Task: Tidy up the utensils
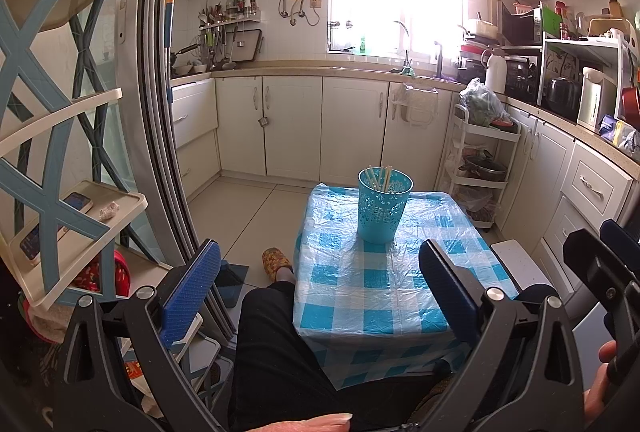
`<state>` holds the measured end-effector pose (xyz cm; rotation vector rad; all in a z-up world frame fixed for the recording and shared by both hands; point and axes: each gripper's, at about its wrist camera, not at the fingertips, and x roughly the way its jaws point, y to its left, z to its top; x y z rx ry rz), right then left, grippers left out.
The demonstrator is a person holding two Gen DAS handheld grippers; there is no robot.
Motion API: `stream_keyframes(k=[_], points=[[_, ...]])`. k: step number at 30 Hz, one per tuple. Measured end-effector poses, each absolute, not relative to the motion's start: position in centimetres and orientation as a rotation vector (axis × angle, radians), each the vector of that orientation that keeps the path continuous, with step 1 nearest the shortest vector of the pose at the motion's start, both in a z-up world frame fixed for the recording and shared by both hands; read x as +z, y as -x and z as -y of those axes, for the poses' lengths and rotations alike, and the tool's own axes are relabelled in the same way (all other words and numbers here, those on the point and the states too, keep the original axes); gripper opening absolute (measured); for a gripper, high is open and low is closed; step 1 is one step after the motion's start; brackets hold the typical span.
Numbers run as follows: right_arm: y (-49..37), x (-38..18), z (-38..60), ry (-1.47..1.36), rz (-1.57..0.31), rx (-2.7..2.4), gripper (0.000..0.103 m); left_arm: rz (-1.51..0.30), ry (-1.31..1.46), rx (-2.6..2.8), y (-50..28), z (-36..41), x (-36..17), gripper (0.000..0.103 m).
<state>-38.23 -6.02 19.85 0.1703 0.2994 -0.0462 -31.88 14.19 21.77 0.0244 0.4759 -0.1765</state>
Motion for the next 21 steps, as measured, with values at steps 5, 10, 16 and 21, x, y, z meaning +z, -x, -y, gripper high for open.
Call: stream_keyframes(k=[5, 10, 16, 21], points=[[38.3, 19.6, 6.0, -0.171, -0.307, -0.039, 0.096, -0.439, 0.003, -0.163, 32.5, -14.4, 22.0, 0.095], [37.3, 18.9, 6.5, -0.185, -0.336, -0.042, 0.096, -0.458, -0.013, -0.176, 31.7, -13.9, 21.6, 0.095], [30.3, 14.6, 10.1, -0.217, -0.472, -0.1, 0.096, -0.559, -0.031, -0.19, 27.6, -13.3, 19.2, 0.095], [20.6, 8.4, 14.9, -0.162, -0.605, -0.178, 0.096, -0.688, -0.017, -0.202, 21.7, -12.5, 15.6, 0.095]])
